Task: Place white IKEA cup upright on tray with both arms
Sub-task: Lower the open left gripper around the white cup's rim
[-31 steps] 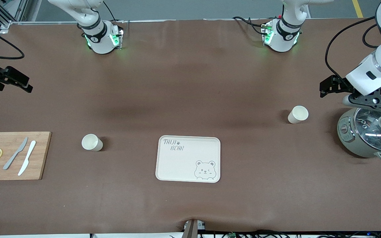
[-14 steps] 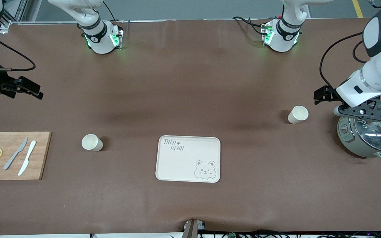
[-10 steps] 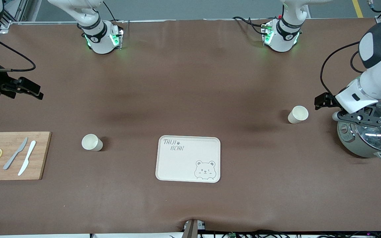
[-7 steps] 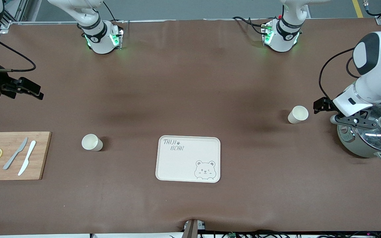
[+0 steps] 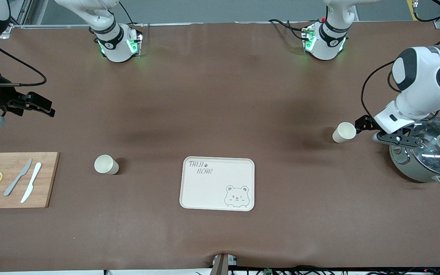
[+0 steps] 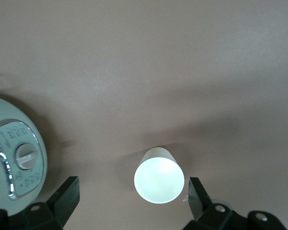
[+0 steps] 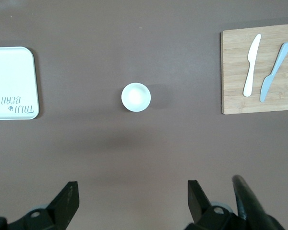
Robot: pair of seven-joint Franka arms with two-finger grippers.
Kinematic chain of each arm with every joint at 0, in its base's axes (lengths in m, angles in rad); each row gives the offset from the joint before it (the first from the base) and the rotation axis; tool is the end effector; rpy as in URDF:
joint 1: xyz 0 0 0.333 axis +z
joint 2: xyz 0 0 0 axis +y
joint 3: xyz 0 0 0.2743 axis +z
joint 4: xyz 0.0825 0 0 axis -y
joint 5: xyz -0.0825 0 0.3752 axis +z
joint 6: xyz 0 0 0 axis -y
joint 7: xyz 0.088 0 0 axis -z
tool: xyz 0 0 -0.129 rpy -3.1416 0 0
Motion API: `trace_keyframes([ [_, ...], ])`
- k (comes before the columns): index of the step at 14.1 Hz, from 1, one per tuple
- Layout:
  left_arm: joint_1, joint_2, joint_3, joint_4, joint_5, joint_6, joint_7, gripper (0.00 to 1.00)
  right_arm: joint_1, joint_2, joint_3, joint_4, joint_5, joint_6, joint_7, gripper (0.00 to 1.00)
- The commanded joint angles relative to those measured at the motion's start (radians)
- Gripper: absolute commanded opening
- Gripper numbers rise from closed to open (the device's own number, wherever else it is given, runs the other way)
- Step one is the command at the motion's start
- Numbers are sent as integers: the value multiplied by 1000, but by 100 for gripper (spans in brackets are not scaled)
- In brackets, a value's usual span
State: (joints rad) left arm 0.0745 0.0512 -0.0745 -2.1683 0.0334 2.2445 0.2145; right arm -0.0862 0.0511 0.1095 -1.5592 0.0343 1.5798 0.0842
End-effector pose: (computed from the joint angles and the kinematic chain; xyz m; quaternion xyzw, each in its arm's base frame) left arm 0.5365 0.0015 0.3151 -0.9930 0.1171 -0.0113 0.0126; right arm 0.5583 0.0162 0.5390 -0.9992 0.0309 0.0161 0.0191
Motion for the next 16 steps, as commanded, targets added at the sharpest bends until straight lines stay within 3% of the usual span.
trace_keyframes([
  [1,19,-40,-8,-85,25,75,14,100,2,3,1,10,-11,-3,-4,100],
  [9,62,-36,-7,-212,25,214,68,100,0,4,1,8,-11,-3,-4,100],
  [16,80,28,-7,-248,25,291,91,100,-1,13,1,13,-11,6,-3,100],
])
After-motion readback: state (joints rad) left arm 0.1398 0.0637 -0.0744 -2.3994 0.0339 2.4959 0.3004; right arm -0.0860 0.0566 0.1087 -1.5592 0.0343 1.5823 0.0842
